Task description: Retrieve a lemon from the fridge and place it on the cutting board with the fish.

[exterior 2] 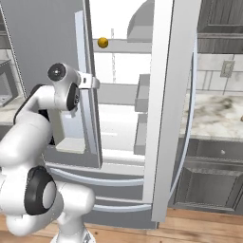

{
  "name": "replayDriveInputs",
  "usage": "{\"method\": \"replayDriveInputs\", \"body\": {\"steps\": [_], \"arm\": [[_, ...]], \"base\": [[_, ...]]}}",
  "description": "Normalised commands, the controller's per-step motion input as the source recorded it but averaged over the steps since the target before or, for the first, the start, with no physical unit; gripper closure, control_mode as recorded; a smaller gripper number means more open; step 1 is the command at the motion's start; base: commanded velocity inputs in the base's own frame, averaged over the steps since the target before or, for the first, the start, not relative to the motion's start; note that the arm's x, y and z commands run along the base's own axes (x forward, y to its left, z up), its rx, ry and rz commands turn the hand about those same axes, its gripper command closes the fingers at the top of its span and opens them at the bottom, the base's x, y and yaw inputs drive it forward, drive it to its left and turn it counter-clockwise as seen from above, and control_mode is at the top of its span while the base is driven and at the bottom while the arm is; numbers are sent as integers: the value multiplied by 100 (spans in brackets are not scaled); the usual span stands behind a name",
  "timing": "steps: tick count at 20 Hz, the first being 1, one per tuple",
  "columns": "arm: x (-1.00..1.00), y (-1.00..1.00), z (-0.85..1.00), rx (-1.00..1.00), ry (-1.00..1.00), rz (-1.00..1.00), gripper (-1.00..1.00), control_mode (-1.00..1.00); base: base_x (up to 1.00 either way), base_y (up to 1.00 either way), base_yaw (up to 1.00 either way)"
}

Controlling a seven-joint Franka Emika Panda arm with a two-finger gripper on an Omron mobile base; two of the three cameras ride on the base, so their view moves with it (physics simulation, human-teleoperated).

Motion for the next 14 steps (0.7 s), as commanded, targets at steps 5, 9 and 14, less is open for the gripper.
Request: {"method": "replayDriveInputs", "body": {"steps": [5,9,14], "arm": [[47,0,0,-1,-1,0,-100,-100],[55,0,0,-3,0,0,-100,-100],[41,2,0,0,0,0,-100,-100]], "base": [[0,0,0],[0,0,0],[0,0,0]]}}
